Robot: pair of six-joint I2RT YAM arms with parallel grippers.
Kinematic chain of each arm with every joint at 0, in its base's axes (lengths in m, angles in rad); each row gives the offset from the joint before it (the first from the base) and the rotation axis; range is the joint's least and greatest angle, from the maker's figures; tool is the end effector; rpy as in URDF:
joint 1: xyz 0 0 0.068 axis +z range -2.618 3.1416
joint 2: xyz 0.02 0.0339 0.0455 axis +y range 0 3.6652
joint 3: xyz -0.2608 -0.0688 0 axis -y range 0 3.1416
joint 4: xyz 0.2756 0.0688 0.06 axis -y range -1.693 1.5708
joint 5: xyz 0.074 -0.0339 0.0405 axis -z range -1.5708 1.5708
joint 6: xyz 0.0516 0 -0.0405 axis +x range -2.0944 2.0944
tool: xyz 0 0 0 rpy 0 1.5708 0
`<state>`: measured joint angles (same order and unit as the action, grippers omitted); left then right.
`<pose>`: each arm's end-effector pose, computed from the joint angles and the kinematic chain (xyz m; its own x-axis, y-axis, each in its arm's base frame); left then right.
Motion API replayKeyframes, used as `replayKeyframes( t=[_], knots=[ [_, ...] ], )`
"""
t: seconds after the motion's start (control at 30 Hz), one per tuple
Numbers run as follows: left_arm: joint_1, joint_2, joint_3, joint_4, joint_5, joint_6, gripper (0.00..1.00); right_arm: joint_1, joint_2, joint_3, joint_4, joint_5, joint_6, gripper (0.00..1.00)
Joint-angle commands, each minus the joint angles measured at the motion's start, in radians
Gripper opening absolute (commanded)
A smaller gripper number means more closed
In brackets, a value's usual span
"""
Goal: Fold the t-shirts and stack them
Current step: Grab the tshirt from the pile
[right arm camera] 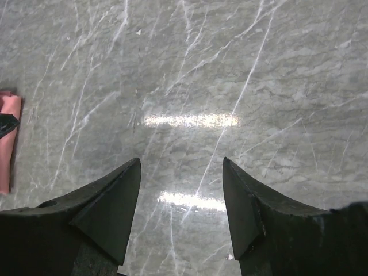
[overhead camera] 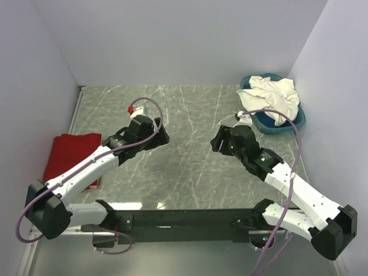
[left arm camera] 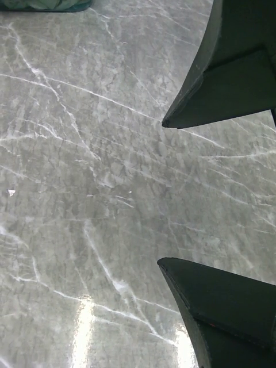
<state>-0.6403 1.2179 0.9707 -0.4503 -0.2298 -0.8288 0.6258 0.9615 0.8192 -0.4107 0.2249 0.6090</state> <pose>0.2532 -0.1740 0.2692 -0.6737 -0.3931 -0.6258 -0.0812 0.8810 -0.4661 0.2157 0.1417 0.2824 -0.5878 0.2632 -0.7650 -0.0987 0.9152 0.3907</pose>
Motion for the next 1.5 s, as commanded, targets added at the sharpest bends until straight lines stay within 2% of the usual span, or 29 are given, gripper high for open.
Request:
replayKeyframes(
  t=[0.0,0.17,0.47,0.6,0.77,0.97,1.1,1.2,1.47],
  knots=[
    [0.002,-0.012,-0.004,0.024,-0.031,0.026,1.0,-0.001,-0.012,0.034,0.023,0.016,-0.008,0.66],
    [0.002,0.005,0.022,-0.01,0.003,0.069,0.99,-0.003,0.016,0.047,0.007,-0.048,-0.054,0.64],
    [0.002,-0.049,0.02,-0.014,0.032,0.115,0.99,-0.003,0.054,0.055,0.039,-0.029,-0.071,0.63],
    [0.002,-0.029,0.059,-0.056,0.049,0.141,1.0,-0.027,0.19,0.141,0.044,-0.025,-0.109,0.64],
    [0.004,-0.034,0.105,-0.105,0.034,0.177,0.99,-0.252,0.356,0.283,0.058,-0.196,-0.129,0.62],
    [0.01,-0.07,0.14,-0.14,0.023,0.192,1.0,-0.458,0.546,0.584,-0.005,-0.136,-0.15,0.61],
    [0.017,-0.084,0.149,-0.171,0.024,0.194,0.99,-0.598,0.672,0.718,-0.028,-0.073,-0.134,0.61],
    [0.024,-0.103,0.146,-0.185,0.024,0.194,1.0,-0.705,0.762,0.797,-0.037,-0.088,-0.075,0.58],
    [0.037,-0.103,0.148,-0.189,0.05,0.195,0.99,-0.814,0.953,0.934,0.006,-0.09,-0.04,0.57]
  ],
)
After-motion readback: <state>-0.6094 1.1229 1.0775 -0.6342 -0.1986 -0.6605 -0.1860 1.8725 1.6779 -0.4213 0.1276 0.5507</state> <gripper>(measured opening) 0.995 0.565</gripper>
